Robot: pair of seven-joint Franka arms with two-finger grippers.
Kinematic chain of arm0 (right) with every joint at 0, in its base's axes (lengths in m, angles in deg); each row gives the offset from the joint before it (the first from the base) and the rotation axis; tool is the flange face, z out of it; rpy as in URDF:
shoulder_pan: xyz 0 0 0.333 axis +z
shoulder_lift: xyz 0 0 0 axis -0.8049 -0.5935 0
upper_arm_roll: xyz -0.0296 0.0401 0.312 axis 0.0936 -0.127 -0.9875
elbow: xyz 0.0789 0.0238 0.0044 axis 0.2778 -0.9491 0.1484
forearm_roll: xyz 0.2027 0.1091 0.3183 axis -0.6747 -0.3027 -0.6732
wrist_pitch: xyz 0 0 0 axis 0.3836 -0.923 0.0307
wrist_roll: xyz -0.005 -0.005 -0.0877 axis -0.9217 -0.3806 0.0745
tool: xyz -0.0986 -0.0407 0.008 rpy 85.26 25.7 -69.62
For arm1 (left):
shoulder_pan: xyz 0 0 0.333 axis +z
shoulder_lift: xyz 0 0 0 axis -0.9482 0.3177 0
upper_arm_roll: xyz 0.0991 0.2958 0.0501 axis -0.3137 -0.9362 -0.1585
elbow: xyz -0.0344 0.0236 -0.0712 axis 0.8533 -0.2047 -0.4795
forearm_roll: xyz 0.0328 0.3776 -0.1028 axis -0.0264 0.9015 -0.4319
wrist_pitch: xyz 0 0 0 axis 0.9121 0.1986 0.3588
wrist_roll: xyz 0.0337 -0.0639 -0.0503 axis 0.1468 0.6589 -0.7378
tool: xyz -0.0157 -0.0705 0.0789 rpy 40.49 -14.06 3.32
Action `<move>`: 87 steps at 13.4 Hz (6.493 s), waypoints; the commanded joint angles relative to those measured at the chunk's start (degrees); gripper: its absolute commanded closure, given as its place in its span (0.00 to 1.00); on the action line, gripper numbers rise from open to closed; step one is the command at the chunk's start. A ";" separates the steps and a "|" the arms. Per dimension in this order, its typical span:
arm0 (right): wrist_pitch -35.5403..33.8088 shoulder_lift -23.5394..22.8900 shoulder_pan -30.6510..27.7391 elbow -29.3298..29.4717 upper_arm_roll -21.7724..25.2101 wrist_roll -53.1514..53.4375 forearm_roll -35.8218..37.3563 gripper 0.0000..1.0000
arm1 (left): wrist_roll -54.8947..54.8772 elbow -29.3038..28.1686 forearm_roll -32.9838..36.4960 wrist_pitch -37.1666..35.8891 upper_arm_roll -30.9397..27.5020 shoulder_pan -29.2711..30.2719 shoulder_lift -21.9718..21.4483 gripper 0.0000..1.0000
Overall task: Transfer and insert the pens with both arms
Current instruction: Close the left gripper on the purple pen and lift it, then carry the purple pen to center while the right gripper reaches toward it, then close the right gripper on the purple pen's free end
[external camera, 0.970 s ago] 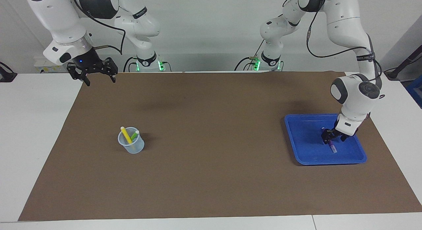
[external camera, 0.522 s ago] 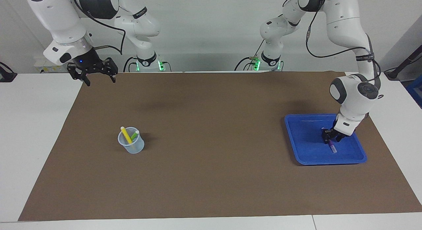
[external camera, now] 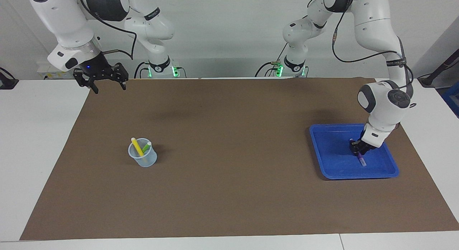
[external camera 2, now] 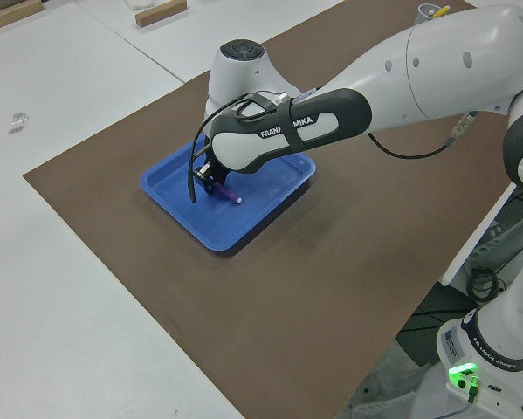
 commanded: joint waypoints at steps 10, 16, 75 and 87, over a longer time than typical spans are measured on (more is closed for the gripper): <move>-3.57 2.08 -0.43 -0.55 0.03 0.08 1.03 0.00 | 3.32 8.34 -5.43 -15.78 -0.04 -2.56 -2.92 1.00; -3.83 3.05 0.27 -0.38 -0.40 -1.15 1.03 0.00 | 18.30 8.52 -12.82 -20.71 0.31 -6.77 -8.20 1.00; 25.43 -3.80 14.07 -11.45 0.30 7.90 -43.27 0.65 | 118.54 5.71 -28.04 16.99 1.01 -54.60 -9.70 1.00; 25.43 -3.80 14.07 -11.54 0.30 7.19 -43.01 1.00 | 117.58 5.27 -28.04 18.66 0.93 -54.77 -9.61 1.00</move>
